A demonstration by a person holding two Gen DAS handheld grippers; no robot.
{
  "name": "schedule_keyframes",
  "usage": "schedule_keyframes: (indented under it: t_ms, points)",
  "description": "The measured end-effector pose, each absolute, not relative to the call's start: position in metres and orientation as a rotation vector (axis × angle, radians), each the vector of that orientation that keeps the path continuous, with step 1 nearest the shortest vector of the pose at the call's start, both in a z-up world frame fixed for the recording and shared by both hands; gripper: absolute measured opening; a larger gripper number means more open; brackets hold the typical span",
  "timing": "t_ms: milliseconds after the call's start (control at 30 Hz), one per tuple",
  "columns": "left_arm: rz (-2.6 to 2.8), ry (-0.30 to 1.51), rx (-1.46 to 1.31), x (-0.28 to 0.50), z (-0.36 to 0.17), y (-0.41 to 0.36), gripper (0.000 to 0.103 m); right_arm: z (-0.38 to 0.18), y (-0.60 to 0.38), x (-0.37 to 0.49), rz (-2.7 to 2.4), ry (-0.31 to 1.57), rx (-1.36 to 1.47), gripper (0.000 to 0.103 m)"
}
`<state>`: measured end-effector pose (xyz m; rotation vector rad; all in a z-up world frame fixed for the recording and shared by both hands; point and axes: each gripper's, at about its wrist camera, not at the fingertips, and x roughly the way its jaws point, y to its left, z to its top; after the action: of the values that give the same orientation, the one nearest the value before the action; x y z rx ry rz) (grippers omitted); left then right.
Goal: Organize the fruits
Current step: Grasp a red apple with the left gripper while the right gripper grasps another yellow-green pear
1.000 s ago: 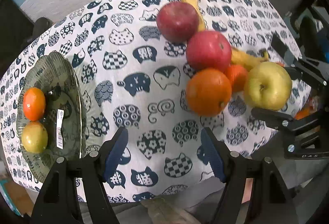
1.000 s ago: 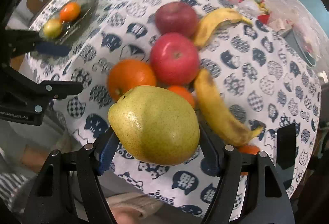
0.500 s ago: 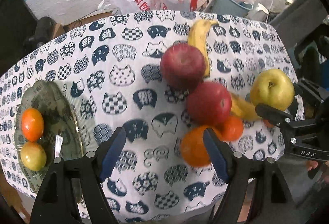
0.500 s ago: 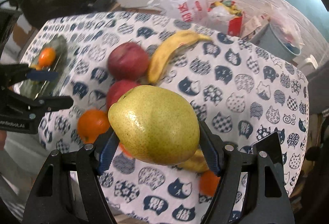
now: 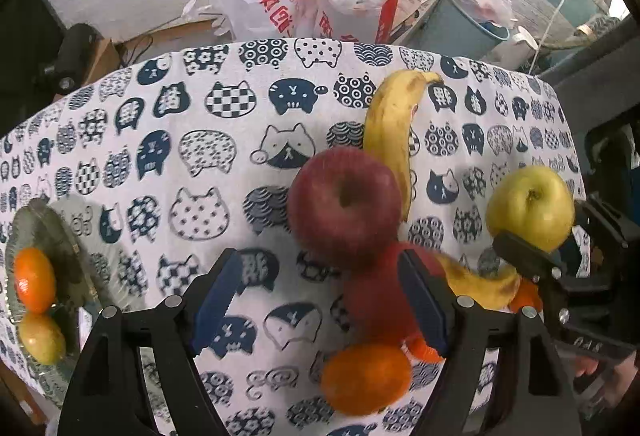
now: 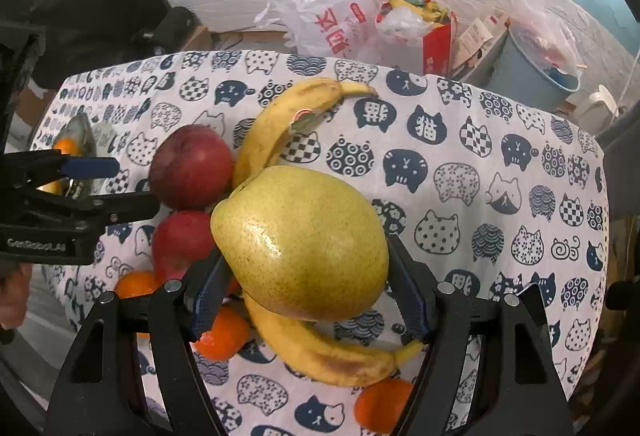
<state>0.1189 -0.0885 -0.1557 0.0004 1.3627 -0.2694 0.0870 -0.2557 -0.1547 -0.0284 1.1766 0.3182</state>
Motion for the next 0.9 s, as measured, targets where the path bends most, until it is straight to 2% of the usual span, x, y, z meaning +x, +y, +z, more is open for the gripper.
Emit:
schedule_keyframes:
  t_ms: [600,733,900]
  points:
    - [-0.298,1.391,-0.02,0.15,-0.19,-0.107,0.081,-0.174,-0.269,0.112,0.305,1.214,0.02,0.073]
    - [-0.336,1.385,-0.035,0.15,-0.194,-0.108,0.072,-0.174,-0.267,0.112,0.307,1.216,0.02,0.073]
    - [-0.344,1.358,0.014,0.146,-0.192,-0.111,0.072,-0.174,-0.263,0.111,0.314,1.214,0.009,0.073]
